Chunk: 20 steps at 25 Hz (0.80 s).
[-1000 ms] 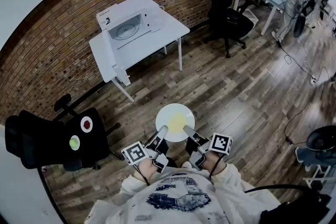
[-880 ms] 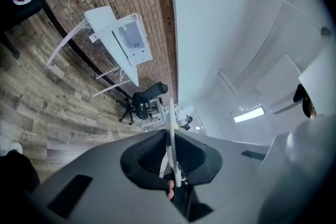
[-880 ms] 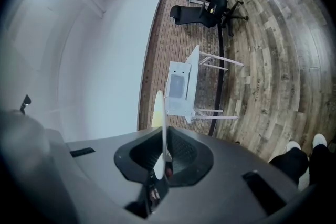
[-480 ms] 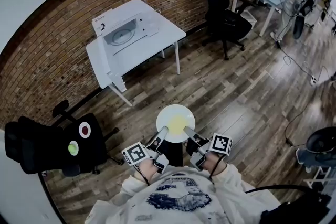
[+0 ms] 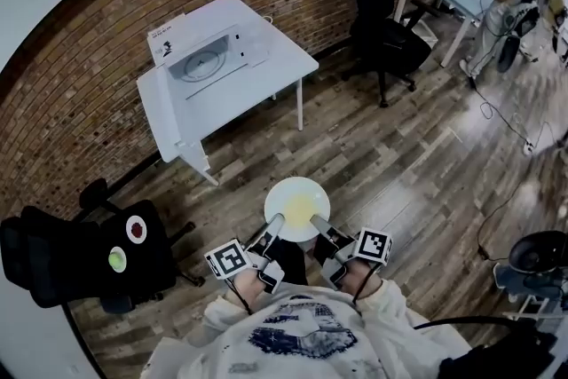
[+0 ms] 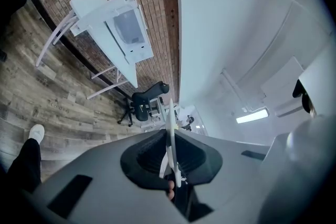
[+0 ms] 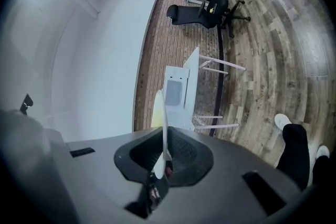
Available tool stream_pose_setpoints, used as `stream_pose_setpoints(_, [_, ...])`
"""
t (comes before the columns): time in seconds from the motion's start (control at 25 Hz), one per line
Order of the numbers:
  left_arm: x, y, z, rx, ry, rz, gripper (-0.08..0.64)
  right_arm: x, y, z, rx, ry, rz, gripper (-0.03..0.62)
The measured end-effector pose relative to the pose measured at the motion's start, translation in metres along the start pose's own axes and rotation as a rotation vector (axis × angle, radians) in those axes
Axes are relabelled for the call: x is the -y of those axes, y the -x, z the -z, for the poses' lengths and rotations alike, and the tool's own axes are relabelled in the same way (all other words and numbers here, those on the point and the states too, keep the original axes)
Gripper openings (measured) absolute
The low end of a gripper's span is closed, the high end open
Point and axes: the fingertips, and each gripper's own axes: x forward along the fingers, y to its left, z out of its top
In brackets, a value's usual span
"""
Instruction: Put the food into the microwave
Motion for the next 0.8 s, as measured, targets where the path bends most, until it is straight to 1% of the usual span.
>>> stream_pose_setpoints(0.04, [-0.002, -0.007, -0.009, -0.002, -0.004, 0.008, 0.039, 0.002, -0.009, -0.006, -0.001, -0.002, 0.007, 0.031])
stream_pose_setpoints(0.12, [-0.012, -0.018, -0.03, -0.008, -0.025, -0.015, 0.039, 0.006, -0.03, -0.019, -0.004, -0.004, 0.02, 0.03])
stream_pose_setpoints(0.16, [-0.019, -0.022, -0.043, -0.012, -0.042, -0.048, 0.038, 0.006, -0.042, -0.026, -0.005, -0.005, 0.02, 0.031])
stream_pose_setpoints(0.24, [-0.036, -0.028, -0.072, -0.026, -0.106, -0.129, 0.04, 0.003, -0.069, -0.039, -0.012, -0.008, 0.013, 0.031])
stream_pose_setpoints(0.28, [-0.038, -0.033, -0.086, -0.022, -0.106, -0.129, 0.039, 0.002, -0.083, -0.046, -0.016, -0.009, 0.013, 0.029])
stream_pose_setpoints(0.36, [-0.036, -0.048, -0.113, -0.002, -0.071, -0.091, 0.039, 0.0, -0.112, -0.059, -0.027, -0.006, 0.021, 0.031])
stream_pose_setpoints(0.44, [-0.044, -0.056, -0.145, 0.002, -0.113, -0.125, 0.04, -0.004, -0.142, -0.072, -0.045, 0.0, 0.023, 0.029])
stream_pose_setpoints(0.48, [-0.045, -0.061, -0.16, 0.012, -0.103, -0.119, 0.039, -0.007, -0.157, -0.077, -0.054, 0.0, 0.019, 0.031])
stream_pose_setpoints(0.52, [-0.04, -0.069, -0.171, 0.031, -0.05, -0.076, 0.04, -0.009, -0.171, -0.082, -0.063, 0.0, 0.015, 0.031])
stream_pose_setpoints(0.56, [-0.033, -0.078, -0.181, 0.055, 0.026, -0.015, 0.04, -0.01, -0.185, -0.088, -0.071, 0.003, 0.015, 0.031])
stream_pose_setpoints(0.6, [-0.029, -0.086, -0.192, 0.073, 0.079, 0.029, 0.038, -0.01, -0.198, -0.094, -0.078, 0.01, 0.017, 0.031])
stream_pose_setpoints(0.64, [-0.032, -0.092, -0.205, 0.08, 0.085, 0.035, 0.039, -0.01, -0.211, -0.1, -0.083, 0.019, 0.021, 0.031])
stream_pose_setpoints(0.72, [-0.043, -0.098, -0.23, 0.078, 0.033, -0.006, 0.039, -0.009, -0.235, -0.111, -0.089, 0.027, 0.025, 0.031])
stream_pose_setpoints(0.8, [-0.045, -0.109, -0.248, 0.085, 0.04, 0.012, 0.038, -0.009, -0.253, -0.122, -0.092, 0.028, 0.027, 0.029])
